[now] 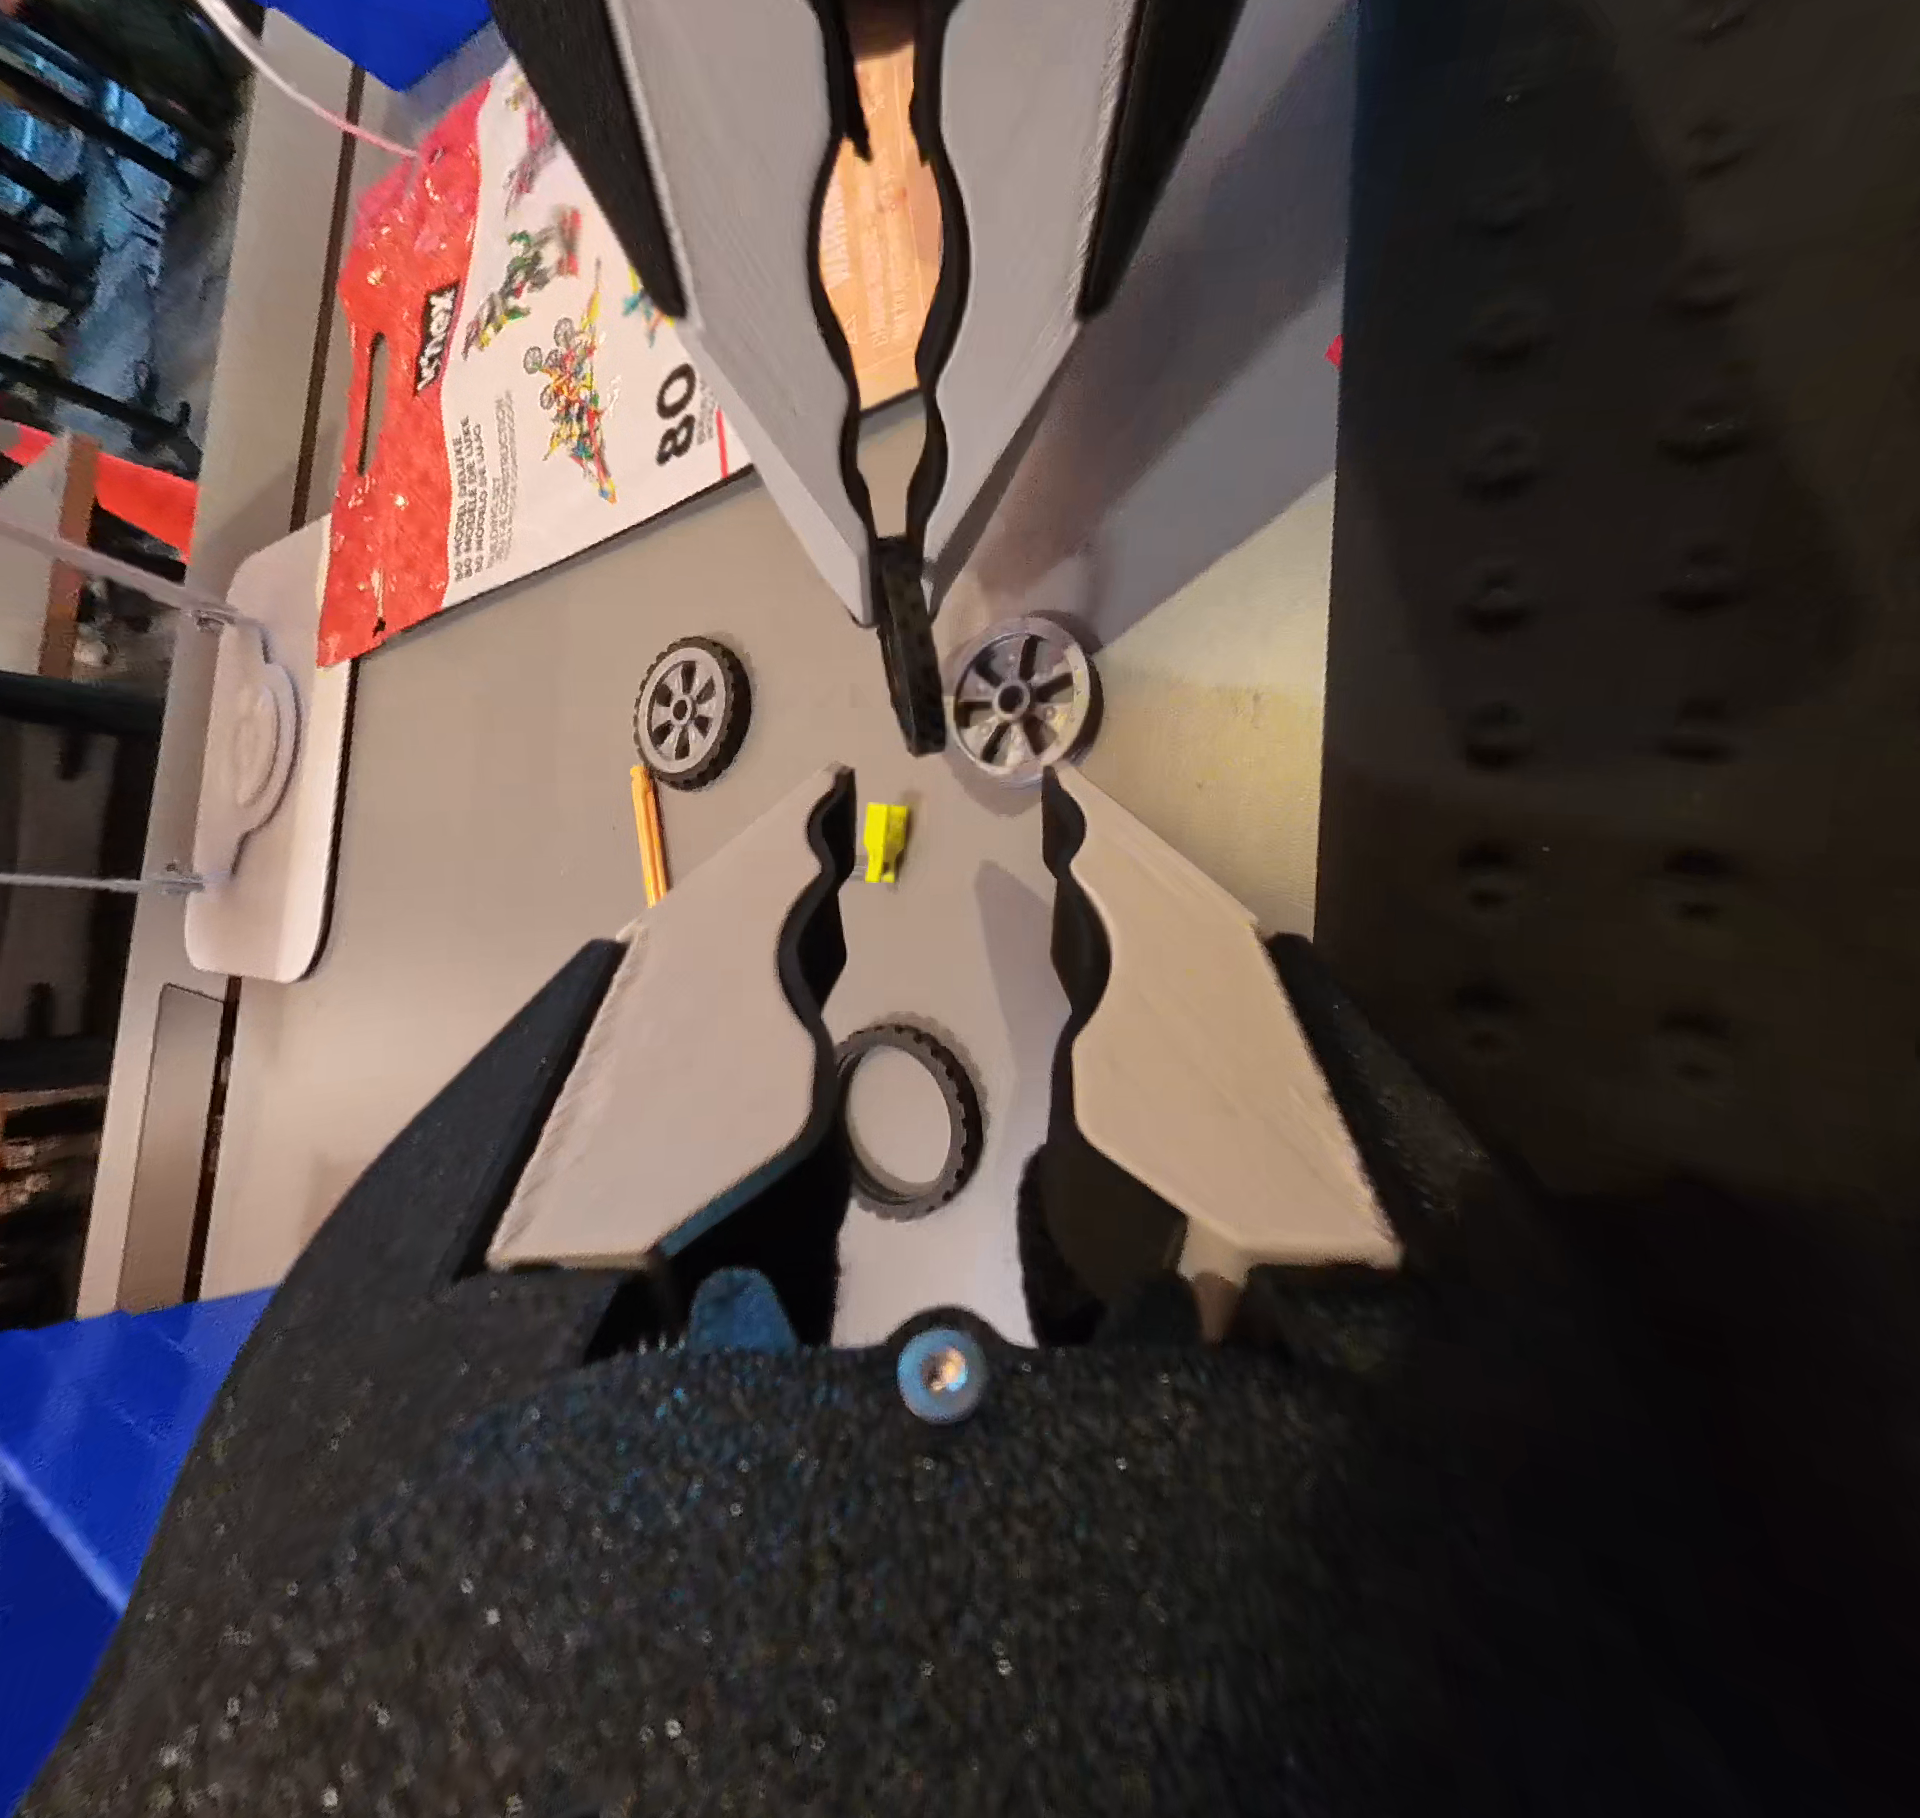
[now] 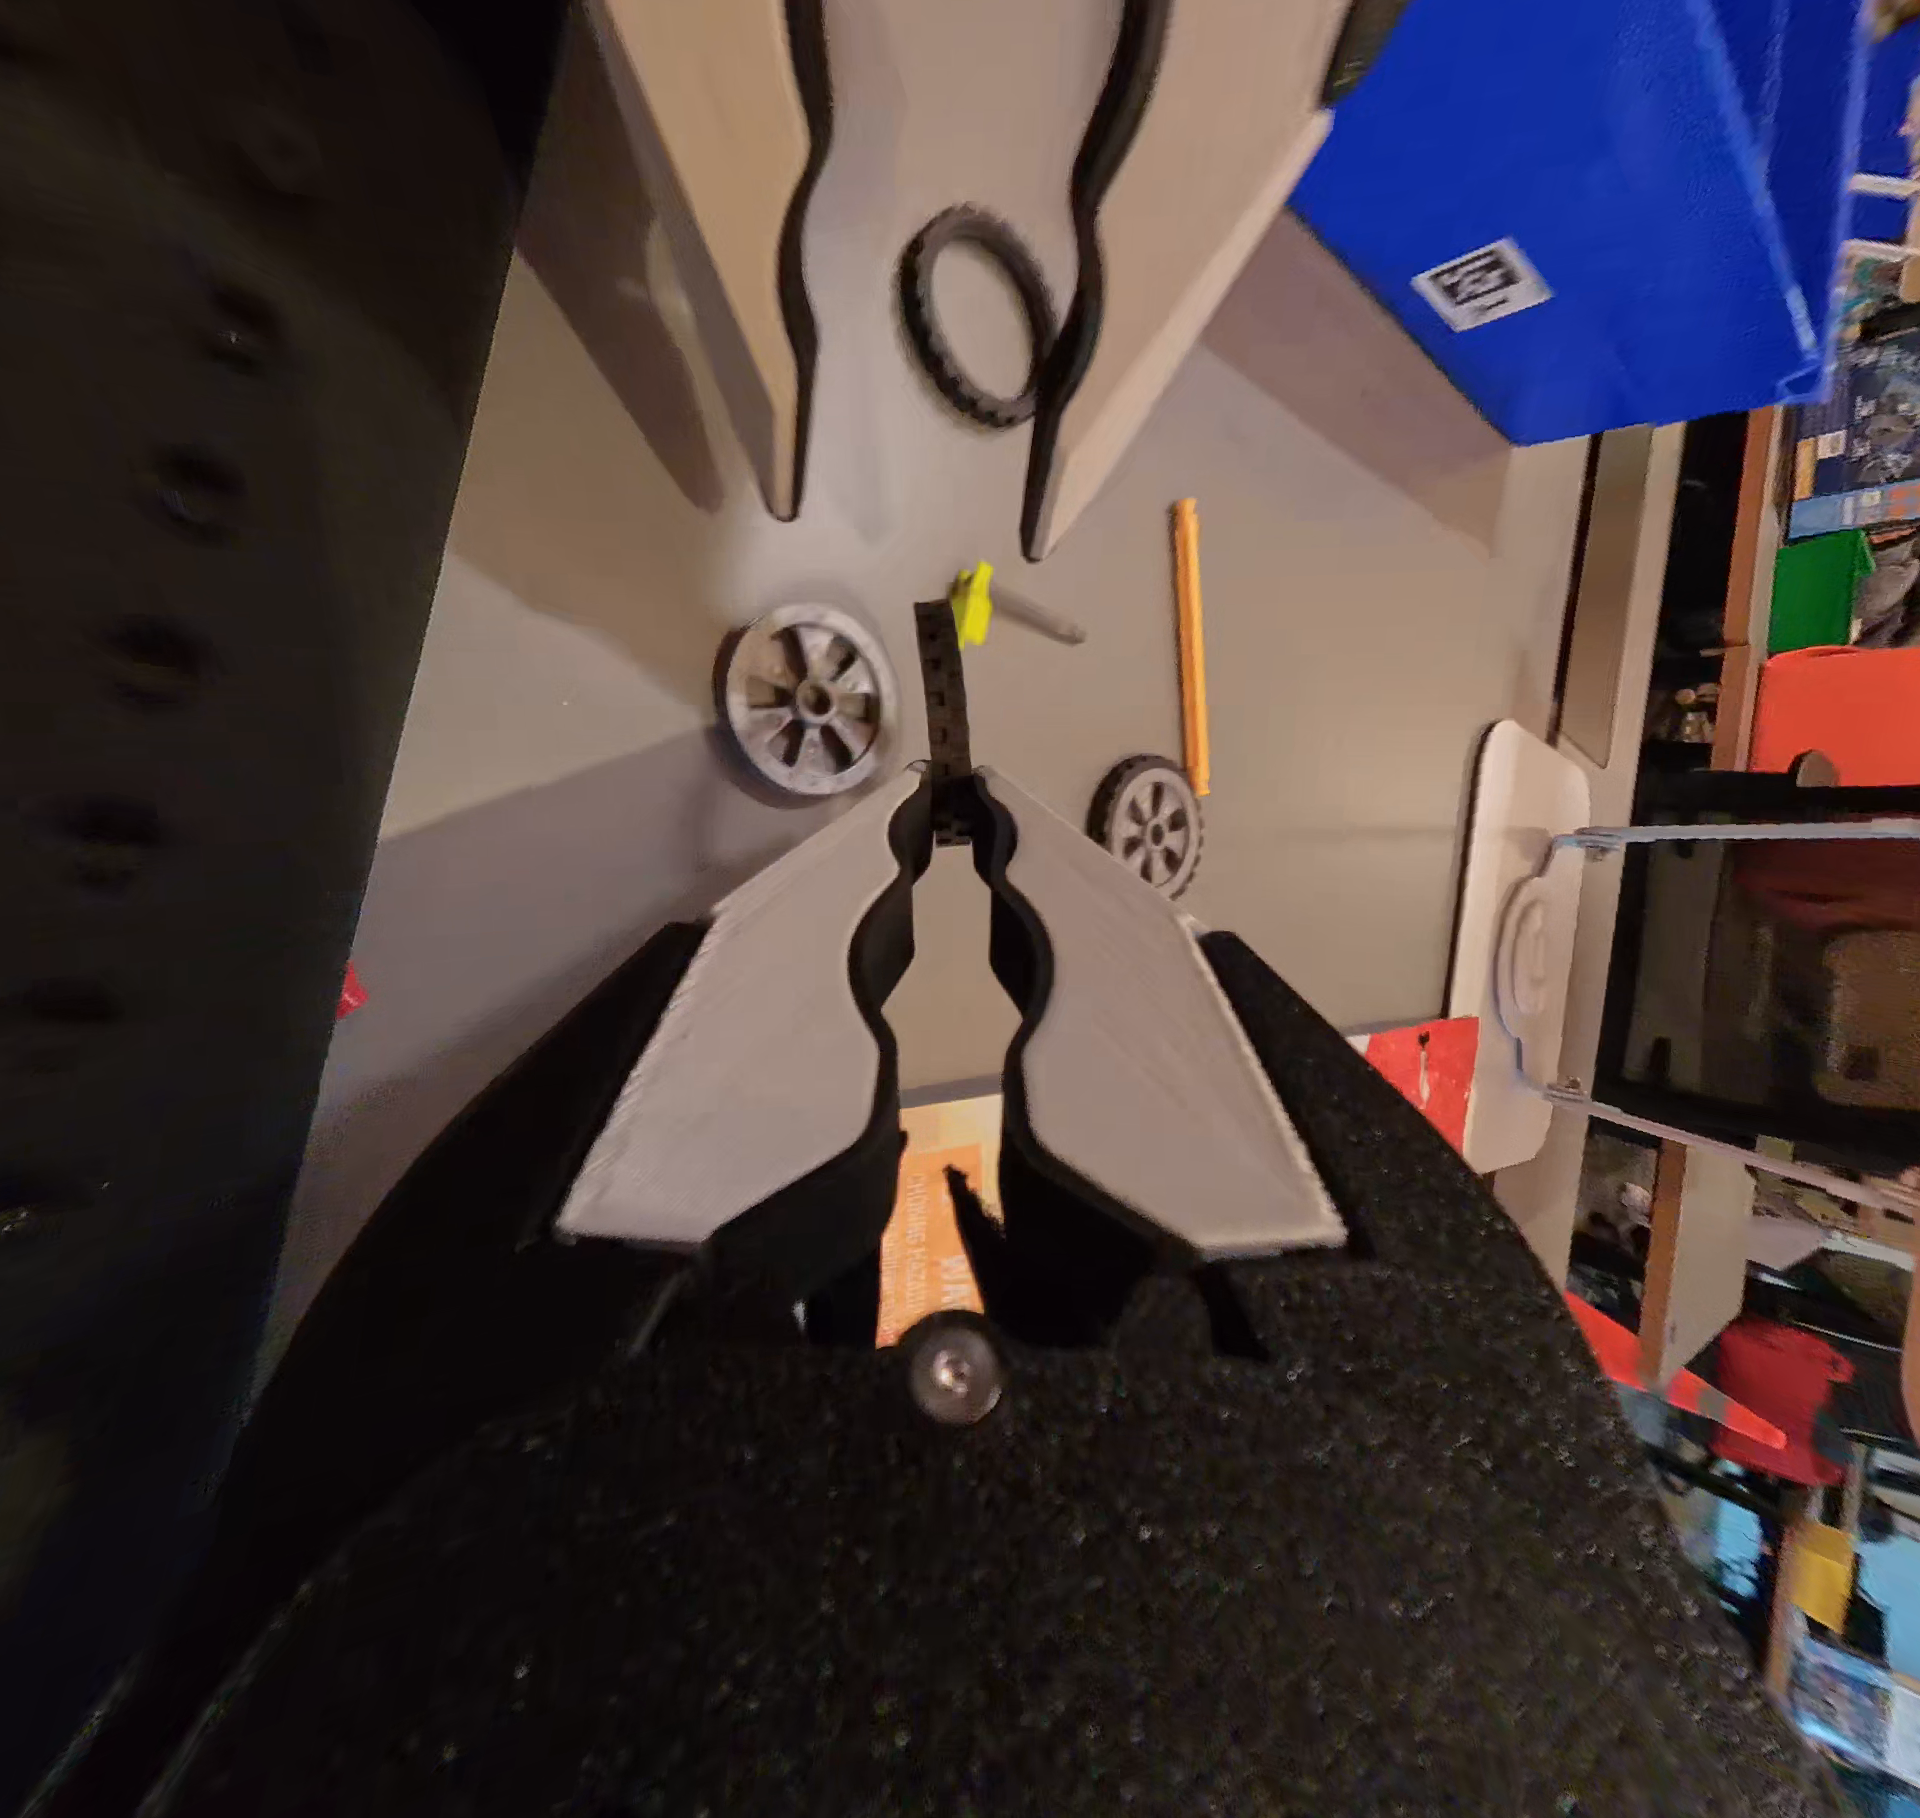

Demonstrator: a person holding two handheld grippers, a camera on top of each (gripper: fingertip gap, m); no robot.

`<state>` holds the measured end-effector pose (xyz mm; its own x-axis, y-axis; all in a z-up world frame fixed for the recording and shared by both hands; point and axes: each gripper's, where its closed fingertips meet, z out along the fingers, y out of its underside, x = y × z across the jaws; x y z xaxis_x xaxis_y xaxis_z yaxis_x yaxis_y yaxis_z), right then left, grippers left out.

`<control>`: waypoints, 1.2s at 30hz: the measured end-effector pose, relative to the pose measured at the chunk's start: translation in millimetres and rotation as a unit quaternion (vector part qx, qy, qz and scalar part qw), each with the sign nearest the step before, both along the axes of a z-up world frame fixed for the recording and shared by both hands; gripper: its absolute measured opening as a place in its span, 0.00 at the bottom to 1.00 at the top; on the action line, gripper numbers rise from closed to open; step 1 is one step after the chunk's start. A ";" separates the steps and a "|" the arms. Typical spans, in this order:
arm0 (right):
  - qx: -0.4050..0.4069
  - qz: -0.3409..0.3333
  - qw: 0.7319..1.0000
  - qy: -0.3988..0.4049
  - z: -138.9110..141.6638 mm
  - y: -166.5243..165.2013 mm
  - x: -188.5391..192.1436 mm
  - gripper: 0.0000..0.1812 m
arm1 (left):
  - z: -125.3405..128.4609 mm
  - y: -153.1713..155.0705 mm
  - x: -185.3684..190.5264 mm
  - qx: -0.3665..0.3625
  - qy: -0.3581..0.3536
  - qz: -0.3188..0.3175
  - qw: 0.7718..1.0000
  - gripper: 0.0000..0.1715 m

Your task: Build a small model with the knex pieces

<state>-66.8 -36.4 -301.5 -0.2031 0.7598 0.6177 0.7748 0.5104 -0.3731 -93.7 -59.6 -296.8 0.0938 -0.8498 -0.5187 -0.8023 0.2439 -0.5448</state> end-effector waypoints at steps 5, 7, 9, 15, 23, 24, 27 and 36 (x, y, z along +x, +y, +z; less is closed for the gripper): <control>0.002 0.007 1.000 -0.003 -7.5 -5.3 -5.3 0.03 | -14.6 0.8 5.4 0.012 0.020 -0.018 1.000 0.12; 0.010 0.006 1.000 -0.010 -10.0 -4.3 -6.0 0.03 | -17.9 2.4 6.9 0.027 0.027 -0.022 0.999 0.10; 0.012 0.005 1.000 -0.010 -11.8 -4.1 -7.1 0.04 | -19.0 6.1 6.8 0.047 0.039 -0.021 0.998 0.07; 0.032 0.000 0.999 0.009 -3.0 1.2 -9.1 0.04 | -14.7 11.0 6.2 0.084 0.055 -0.023 0.995 0.03; 0.024 -0.004 1.000 0.005 -11.7 2.8 -5.5 0.05 | -20.8 12.3 7.8 0.079 0.077 -0.034 0.993 0.03; 0.021 -0.005 1.000 0.009 -11.2 3.1 -6.0 0.05 | -21.8 12.3 7.3 0.075 0.081 -0.036 0.993 0.03; 0.023 -0.012 0.999 0.020 -8.4 6.0 -8.4 0.05 | -18.5 17.1 4.2 0.078 0.086 -0.036 0.993 0.03; 0.010 -0.017 1.000 0.020 -13.2 11.9 -8.3 0.05 | -23.4 21.9 2.8 0.080 0.105 -0.036 0.991 0.03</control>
<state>-75.1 -24.4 -314.7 -0.1518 0.7531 0.6402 0.7768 0.4914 -0.3939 -90.9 -37.8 -320.2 -0.0890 -0.7551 -0.6496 -0.8713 0.3750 -0.3165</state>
